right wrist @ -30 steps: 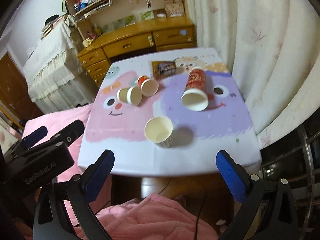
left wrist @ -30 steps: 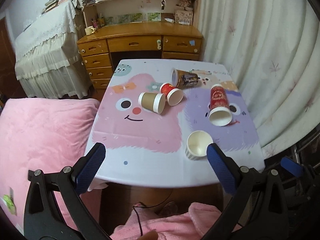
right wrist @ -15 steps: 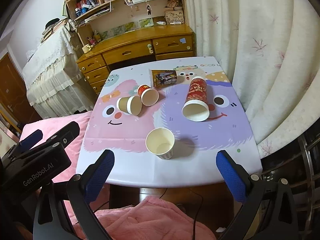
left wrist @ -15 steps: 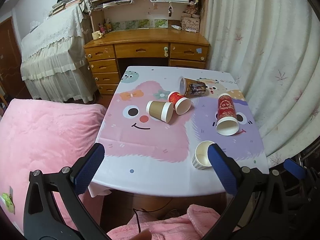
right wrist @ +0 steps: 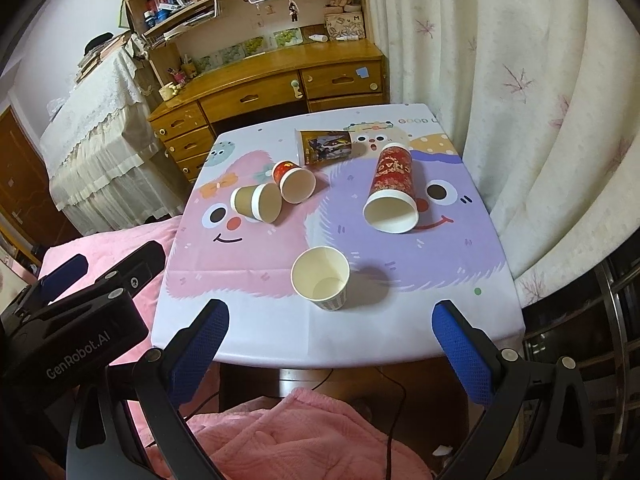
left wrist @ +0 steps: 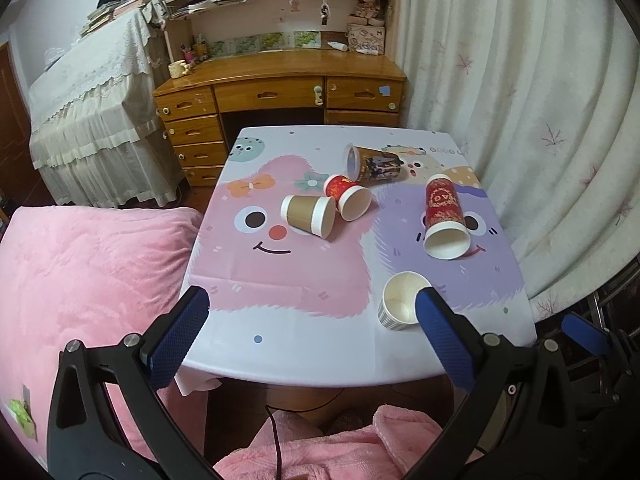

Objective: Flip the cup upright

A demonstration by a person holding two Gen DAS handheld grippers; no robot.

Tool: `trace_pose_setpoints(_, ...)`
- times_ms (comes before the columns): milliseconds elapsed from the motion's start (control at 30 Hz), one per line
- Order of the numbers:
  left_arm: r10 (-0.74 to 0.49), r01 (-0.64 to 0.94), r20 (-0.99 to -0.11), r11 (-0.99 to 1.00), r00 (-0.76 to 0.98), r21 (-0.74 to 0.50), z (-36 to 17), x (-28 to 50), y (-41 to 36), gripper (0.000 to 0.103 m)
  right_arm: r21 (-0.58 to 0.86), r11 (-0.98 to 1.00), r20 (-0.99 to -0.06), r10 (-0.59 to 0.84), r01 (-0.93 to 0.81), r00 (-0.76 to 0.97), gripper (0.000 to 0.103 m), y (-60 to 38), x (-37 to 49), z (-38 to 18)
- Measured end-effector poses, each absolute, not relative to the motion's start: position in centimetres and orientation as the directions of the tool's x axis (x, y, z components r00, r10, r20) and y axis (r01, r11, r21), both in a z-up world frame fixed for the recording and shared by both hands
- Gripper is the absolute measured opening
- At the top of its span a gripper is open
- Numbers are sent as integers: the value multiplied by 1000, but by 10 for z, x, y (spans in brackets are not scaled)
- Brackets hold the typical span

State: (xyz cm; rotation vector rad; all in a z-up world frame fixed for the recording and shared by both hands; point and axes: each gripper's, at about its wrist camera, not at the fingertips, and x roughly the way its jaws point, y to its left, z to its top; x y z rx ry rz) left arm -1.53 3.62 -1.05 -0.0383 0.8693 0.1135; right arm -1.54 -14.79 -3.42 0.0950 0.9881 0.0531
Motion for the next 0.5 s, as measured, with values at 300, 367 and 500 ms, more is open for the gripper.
trace_pose_setpoints(300,65,-74,-771,997,633,24,-9,-17,24,102,97,995,-841,70,22,536,103,-157,-23,-36)
trace_pose_setpoints(367,64,-69,-771,997,634,26,-9,-18,23,102,96,995,-843,68,24,534,103,-157,-25,-37)
trace_pose_setpoints(500,61,-65,-770,998,635,25,-7,-19,22,102,94,995,-843,65,27,535,103,-158,-27,-37)
